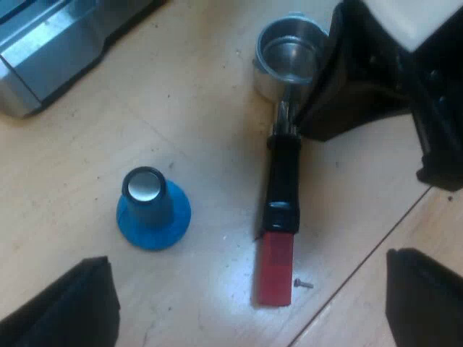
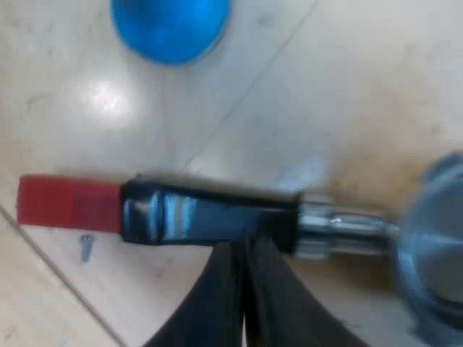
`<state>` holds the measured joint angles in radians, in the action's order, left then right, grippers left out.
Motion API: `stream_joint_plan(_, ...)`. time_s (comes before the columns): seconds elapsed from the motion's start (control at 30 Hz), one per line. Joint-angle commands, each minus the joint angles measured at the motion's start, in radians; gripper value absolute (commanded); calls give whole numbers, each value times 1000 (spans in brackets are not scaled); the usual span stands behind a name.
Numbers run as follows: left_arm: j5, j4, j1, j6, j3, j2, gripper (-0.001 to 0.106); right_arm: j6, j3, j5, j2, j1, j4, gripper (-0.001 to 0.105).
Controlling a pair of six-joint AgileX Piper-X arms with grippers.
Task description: Put the handle in the coffee machine
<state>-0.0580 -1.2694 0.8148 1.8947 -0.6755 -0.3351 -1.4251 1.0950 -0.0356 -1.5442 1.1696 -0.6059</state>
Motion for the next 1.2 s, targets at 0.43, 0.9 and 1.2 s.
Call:
stream_joint_plan(0.43,10,82,5,-73,-9,2,78,-38,8,261,230,-12,-253,6)
stream_joint_plan(0.9,-63,210,5,-90,5,-14,78,-129,11,201,233,-103,-272,74)
stream_joint_plan(1.2,-126,250,5,-90,50,-81,78,-132,11,-8,206,-217,-264,74)
